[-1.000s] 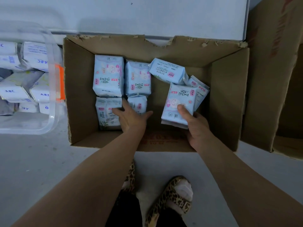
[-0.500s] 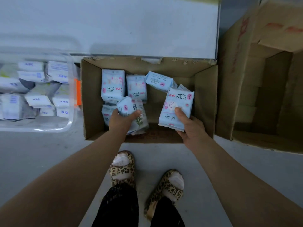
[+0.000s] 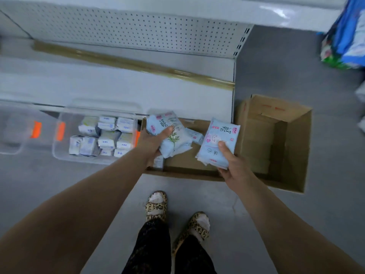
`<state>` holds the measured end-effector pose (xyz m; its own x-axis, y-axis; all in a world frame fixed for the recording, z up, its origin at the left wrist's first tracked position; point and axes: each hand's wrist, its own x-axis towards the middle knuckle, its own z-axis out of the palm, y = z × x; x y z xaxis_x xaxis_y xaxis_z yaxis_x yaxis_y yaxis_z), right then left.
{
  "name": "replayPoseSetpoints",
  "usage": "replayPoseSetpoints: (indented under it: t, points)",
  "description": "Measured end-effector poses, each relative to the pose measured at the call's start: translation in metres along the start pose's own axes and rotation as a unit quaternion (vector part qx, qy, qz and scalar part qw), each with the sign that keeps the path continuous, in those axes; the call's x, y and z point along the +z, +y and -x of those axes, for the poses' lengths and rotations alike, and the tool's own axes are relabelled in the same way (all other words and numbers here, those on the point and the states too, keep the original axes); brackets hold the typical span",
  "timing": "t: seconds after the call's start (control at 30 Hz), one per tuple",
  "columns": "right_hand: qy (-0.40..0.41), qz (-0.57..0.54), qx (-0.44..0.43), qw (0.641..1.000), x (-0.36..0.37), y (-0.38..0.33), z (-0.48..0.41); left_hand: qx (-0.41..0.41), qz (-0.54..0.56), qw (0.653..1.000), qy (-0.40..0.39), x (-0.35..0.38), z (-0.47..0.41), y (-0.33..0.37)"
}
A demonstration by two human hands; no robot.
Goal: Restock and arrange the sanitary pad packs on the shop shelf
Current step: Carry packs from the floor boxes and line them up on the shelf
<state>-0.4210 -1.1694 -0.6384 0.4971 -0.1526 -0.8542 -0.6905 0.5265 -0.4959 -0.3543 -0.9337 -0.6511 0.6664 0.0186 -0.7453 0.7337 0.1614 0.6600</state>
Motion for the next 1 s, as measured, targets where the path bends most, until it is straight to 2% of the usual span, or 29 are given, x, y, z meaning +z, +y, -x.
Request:
replayPoseSetpoints:
  t: [0.1,0.27,0.4,0.6,0.8,1.0]
  points:
    - [-0.010,-0.003,-0.011,1.000,0.001,-0.030,0.060,-0.004,0.026,0.997,-0.068,0.012,0.060,0.050]
    - [-0.064,-0.015,-0.073,0.995,0.012,-0.090,0.162,0.037,0.008,0.991,-0.125,0.023,0.166,0.144]
    - [-0.148,0.016,-0.169,0.974,0.027,-0.141,0.233,0.094,-0.031,0.988,-0.120,0.025,0.244,0.219]
    - [-0.200,0.056,-0.290,0.934,0.071,-0.211,0.332,0.204,-0.041,0.974,-0.094,0.024,0.347,0.316]
    - [-0.262,0.059,-0.356,0.895,0.128,-0.266,0.415,0.303,-0.066,0.943,-0.121,-0.006,0.429,0.391]
    - [-0.286,0.031,-0.390,0.875,0.202,-0.305,0.461,0.341,-0.067,0.920,-0.179,-0.052,0.454,0.459]
